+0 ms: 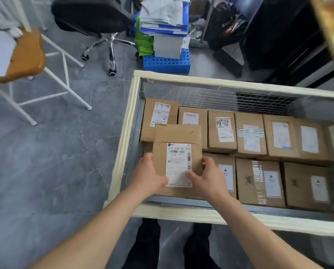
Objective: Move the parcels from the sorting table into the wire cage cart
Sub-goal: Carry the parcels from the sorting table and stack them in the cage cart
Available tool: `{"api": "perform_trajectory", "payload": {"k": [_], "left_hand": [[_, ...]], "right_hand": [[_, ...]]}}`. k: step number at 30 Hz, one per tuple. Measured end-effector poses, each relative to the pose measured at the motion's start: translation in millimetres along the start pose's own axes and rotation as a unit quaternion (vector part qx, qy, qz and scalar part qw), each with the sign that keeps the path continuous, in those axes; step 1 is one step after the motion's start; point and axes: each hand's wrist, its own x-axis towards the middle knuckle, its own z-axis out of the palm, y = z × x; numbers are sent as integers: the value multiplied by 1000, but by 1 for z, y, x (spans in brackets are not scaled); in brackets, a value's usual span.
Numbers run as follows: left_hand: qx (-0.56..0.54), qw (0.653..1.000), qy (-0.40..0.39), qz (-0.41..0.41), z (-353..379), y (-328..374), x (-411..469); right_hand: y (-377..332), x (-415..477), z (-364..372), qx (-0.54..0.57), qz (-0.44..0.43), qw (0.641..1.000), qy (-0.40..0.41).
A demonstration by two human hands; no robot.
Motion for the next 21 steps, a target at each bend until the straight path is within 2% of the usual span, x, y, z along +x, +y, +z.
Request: {"api": "perform_trajectory", "payload": {"k": [21], "left_hand": [[117, 987, -33, -108, 44, -82, 78]], "right_hand": [[30, 68, 104, -27, 37, 993, -108]]}}
